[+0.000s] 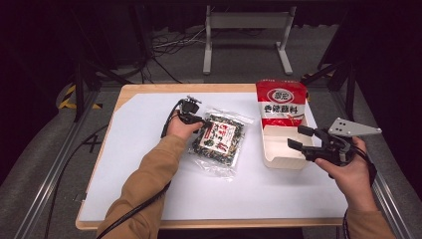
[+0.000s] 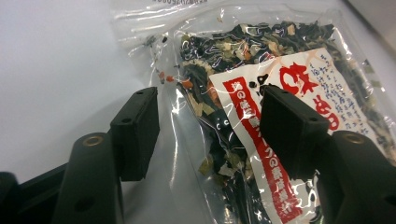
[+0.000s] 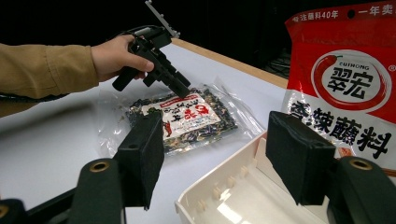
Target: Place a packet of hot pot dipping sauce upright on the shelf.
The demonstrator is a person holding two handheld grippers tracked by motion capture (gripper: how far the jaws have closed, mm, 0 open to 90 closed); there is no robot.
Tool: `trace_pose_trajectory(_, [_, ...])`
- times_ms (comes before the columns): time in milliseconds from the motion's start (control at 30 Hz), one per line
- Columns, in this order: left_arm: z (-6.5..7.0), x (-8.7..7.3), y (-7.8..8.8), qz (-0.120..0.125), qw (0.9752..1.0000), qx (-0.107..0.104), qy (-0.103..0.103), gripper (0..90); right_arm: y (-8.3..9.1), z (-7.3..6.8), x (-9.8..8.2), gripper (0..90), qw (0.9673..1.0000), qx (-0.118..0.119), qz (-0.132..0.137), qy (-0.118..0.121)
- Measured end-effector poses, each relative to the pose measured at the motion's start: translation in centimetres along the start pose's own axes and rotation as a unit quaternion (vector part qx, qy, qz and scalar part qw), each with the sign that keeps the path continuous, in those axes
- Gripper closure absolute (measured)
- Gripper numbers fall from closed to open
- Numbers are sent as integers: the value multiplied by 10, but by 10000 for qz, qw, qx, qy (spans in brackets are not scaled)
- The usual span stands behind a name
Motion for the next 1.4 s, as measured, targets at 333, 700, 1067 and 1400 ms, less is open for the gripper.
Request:
trace_pose_trajectory(333, [5, -1, 0, -111, 9997, 57, 208, 508, -1, -2, 2, 362, 10000, 31, 28, 13])
trace_pose_trajectory(700, [15, 2, 0, -232, 9985, 467, -175, 705, 2, -3, 4, 362, 9999, 44, 88, 27])
trace_pose_trajectory(1067, [12, 2, 1, -145, 9968, 729, -282, 857, 0, -2, 1, 362, 10000, 55, 49, 14])
trace_pose_trajectory(1400, [10, 2, 5, -9, 9984, 557, -138, 877, 2, 1, -1, 362, 10000, 17, 39, -17])
Point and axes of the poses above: each handheld gripper's, and its own axes: y roughly backward along the jaws, x roughly out of its top, z roughly to its right, the point moved 9 cm from there along -y, roughly forward along the jaws, and after that the axes turned 3 degrees about -y, right-handed, at the moved point
